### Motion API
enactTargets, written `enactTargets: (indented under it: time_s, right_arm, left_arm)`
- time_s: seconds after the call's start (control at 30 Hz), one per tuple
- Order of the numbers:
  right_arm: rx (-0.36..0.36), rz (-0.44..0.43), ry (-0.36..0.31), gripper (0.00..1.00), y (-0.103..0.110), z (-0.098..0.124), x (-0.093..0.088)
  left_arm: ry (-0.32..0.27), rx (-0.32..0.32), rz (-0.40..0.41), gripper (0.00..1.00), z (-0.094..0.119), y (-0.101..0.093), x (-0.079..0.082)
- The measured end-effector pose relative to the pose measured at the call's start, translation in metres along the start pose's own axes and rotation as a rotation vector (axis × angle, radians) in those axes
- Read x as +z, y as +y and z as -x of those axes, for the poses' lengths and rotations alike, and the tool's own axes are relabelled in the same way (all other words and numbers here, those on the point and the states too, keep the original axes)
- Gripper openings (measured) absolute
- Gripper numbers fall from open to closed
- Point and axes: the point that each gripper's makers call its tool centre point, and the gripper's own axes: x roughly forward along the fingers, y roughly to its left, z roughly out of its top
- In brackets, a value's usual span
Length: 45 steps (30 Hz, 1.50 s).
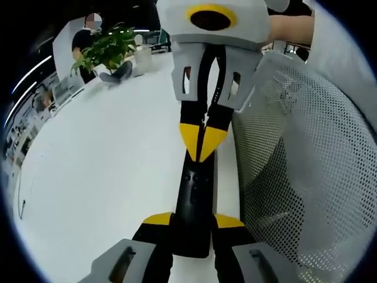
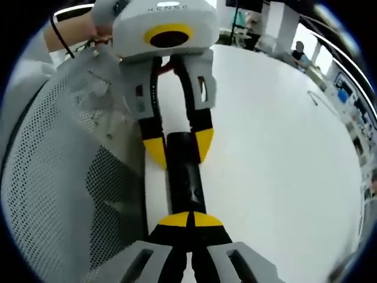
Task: Press the specified remote control buttons in sequence, fully releasing each button before pressing the next.
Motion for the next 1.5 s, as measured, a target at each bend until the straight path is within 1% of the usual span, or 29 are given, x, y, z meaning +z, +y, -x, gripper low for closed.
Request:
enactTargets:
  time_s: [0.1,0.13,0.2,0.27,0.37,0.4,0.43,0.5,0.6,0.67,0.73,0.77,0.87,0.9,0.93,0.97,1.03,1.17,1.23,1.3,1.4,1.5]
  right_arm:
    - [0.015,-0.008,0.010,0.00,-0.002,0.000,-0.001]
    - [0.021,-0.020,0.006,0.00,-0.002,0.001,-0.001]
    - [0.029,-0.059,-0.023,0.00,-0.002,0.001,-0.001]
    - [0.024,-0.085,-0.060,0.00,-0.002,0.002,-0.001]
    - [0.009,-0.094,-0.102,0.00,-0.002,0.003,-0.001]
    - [0.002,-0.101,-0.126,0.00,-0.002,0.003,-0.002]
    - [0.001,-0.107,-0.133,0.00,-0.002,0.003,-0.001]
    - [0.001,-0.152,-0.160,0.00,-0.003,0.004,0.000]
    - [0.006,-0.183,-0.162,0.00,-0.004,0.005,0.002]
    - [0.005,-0.178,-0.181,0.00,-0.004,0.007,0.007]
    - [0.021,-0.178,-0.201,0.00,-0.004,0.008,0.014]
    - [0.033,-0.168,-0.193,0.00,-0.003,0.007,0.016]
    - [0.038,-0.091,-0.122,0.00,-0.001,0.000,0.010]
    - [0.044,-0.097,-0.116,0.00,0.002,-0.002,0.010]
    - [0.037,-0.062,-0.127,0.00,0.000,0.000,0.013]
    - [0.043,-0.061,-0.104,0.00,0.002,0.001,0.010]
    - [0.039,-0.028,-0.090,0.00,0.000,0.000,0.010]
    - [0.050,-0.012,-0.055,0.00,0.000,-0.002,0.010]
    - [0.049,0.021,-0.031,0.00,0.000,-0.002,0.009]
    - [0.049,0.077,-0.006,0.00,0.000,-0.002,0.009]
    - [0.048,0.101,0.008,0.00,0.001,-0.003,0.009]
    - [0.051,0.098,-0.003,0.00,0.000,-0.002,0.008]
  left_arm:
    - [-0.037,0.006,0.007,0.24,0.000,0.000,0.000]
    - [-0.063,0.008,0.002,0.24,0.001,0.000,0.001]
    - [-0.115,0.013,0.028,0.25,0.001,0.000,0.001]
    - [-0.146,0.021,0.033,0.25,0.002,0.000,0.001]
    - [-0.164,0.029,0.039,0.25,0.002,0.000,0.001]
    - [-0.169,0.030,0.043,0.25,0.002,0.000,0.001]
    - [-0.171,0.031,0.042,0.25,0.002,0.000,0.002]
    - [-0.174,0.031,0.044,0.25,0.002,0.000,0.003]
    - [-0.184,0.033,0.047,0.25,0.002,0.000,0.002]
    - [-0.186,0.034,0.048,0.25,0.002,0.000,0.002]
    - [-0.186,0.033,0.047,0.25,0.002,0.000,0.003]
    - [-0.186,0.033,0.047,0.25,0.002,0.000,0.003]
    - [-0.189,0.033,0.047,0.25,0.002,0.000,0.003]
    - [-0.189,0.033,0.048,0.25,0.002,0.000,0.003]
    - [-0.189,0.033,0.048,0.25,0.002,0.000,0.003]
    - [-0.189,0.033,0.048,0.25,0.002,0.000,0.003]
    - [-0.190,0.032,0.048,0.25,0.002,0.000,0.003]
    - [-0.190,0.032,0.047,0.25,0.002,0.000,0.003]
    - [-0.189,0.031,0.046,0.25,0.002,0.000,0.003]
    - [-0.190,0.029,0.046,0.25,0.002,0.000,0.003]
    - [-0.189,0.029,0.044,0.25,0.002,0.000,0.003]
    - [-0.188,0.027,0.039,0.25,0.002,0.000,0.003]
